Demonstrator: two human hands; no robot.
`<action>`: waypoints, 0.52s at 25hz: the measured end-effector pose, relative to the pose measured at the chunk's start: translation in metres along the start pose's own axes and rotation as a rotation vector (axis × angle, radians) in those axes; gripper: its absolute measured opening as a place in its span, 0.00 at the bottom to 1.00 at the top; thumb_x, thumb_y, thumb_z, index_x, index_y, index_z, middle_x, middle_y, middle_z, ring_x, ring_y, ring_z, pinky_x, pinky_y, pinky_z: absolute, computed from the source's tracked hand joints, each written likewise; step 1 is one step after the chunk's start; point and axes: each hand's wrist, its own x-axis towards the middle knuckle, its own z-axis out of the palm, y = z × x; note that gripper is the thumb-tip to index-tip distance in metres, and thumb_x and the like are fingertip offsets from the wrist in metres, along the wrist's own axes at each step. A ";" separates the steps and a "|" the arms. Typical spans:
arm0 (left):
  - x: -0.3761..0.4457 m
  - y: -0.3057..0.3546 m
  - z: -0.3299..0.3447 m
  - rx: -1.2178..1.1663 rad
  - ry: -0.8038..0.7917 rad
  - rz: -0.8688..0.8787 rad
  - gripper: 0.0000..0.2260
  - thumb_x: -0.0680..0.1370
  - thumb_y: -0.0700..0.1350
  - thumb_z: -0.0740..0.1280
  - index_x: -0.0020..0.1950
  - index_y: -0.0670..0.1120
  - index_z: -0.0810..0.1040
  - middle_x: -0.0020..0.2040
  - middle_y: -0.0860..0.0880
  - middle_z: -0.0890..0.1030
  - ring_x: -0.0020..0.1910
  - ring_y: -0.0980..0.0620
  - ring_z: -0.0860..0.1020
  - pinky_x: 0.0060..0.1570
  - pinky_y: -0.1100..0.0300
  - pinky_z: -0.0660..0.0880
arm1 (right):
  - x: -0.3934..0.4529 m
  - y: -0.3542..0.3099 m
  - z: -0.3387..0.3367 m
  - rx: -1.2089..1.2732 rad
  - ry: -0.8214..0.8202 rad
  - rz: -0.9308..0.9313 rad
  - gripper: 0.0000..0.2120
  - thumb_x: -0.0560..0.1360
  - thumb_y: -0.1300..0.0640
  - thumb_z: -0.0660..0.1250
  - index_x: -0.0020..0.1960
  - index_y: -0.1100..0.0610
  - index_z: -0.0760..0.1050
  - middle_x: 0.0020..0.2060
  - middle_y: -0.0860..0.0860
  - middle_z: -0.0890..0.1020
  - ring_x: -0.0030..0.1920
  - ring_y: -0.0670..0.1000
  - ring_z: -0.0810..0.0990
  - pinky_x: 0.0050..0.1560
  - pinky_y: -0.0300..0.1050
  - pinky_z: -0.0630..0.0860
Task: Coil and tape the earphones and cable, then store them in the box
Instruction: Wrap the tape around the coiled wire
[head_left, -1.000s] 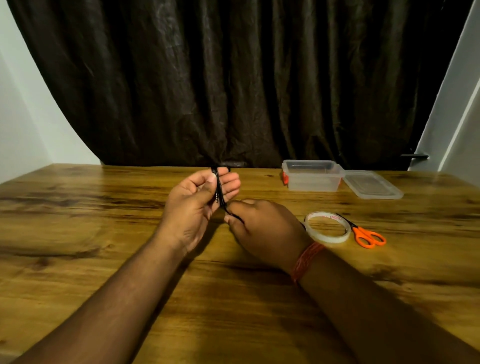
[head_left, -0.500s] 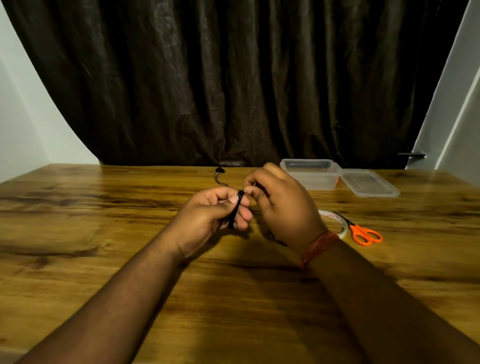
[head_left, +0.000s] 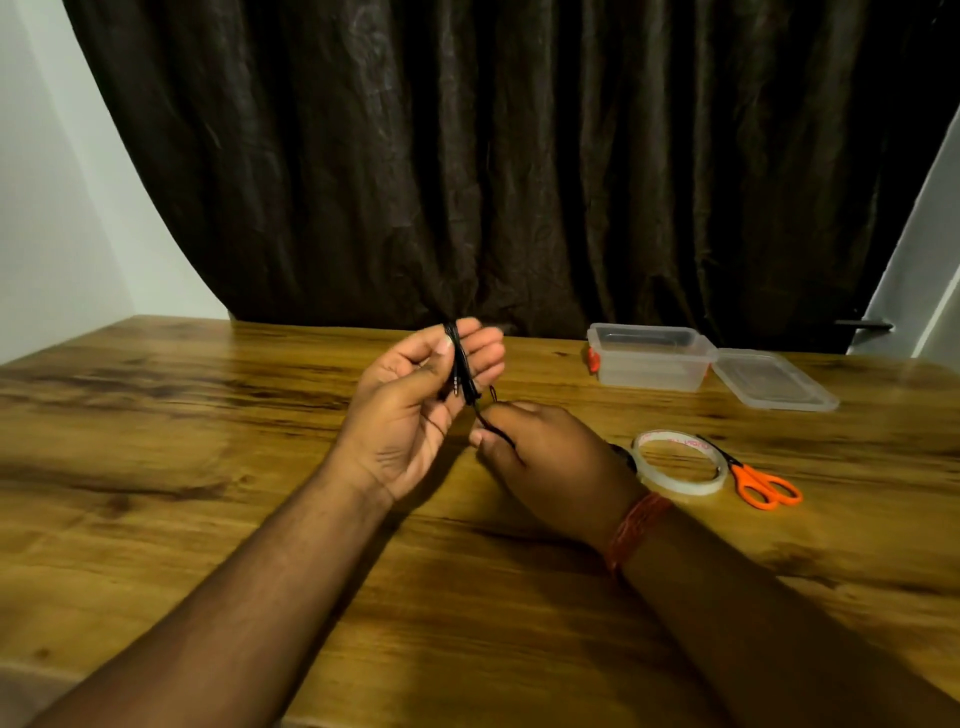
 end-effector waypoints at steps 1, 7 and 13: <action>0.003 0.000 -0.003 0.032 0.039 0.030 0.11 0.80 0.35 0.58 0.59 0.37 0.77 0.53 0.39 0.84 0.54 0.45 0.84 0.51 0.56 0.80 | -0.002 -0.003 -0.001 -0.024 -0.012 -0.015 0.08 0.80 0.50 0.59 0.47 0.52 0.74 0.42 0.47 0.78 0.44 0.51 0.77 0.44 0.52 0.75; -0.001 -0.014 -0.002 0.635 0.114 -0.032 0.10 0.82 0.38 0.60 0.56 0.42 0.81 0.49 0.46 0.86 0.48 0.53 0.84 0.45 0.63 0.79 | -0.002 -0.013 -0.017 -0.052 0.111 -0.050 0.07 0.74 0.56 0.65 0.50 0.51 0.78 0.43 0.46 0.80 0.42 0.47 0.76 0.41 0.46 0.74; -0.007 -0.016 -0.008 0.499 -0.249 -0.379 0.08 0.78 0.35 0.60 0.49 0.39 0.80 0.40 0.40 0.82 0.36 0.48 0.80 0.42 0.56 0.79 | 0.005 0.006 -0.034 0.147 0.330 0.110 0.07 0.77 0.60 0.65 0.50 0.52 0.81 0.43 0.44 0.81 0.44 0.40 0.77 0.46 0.38 0.73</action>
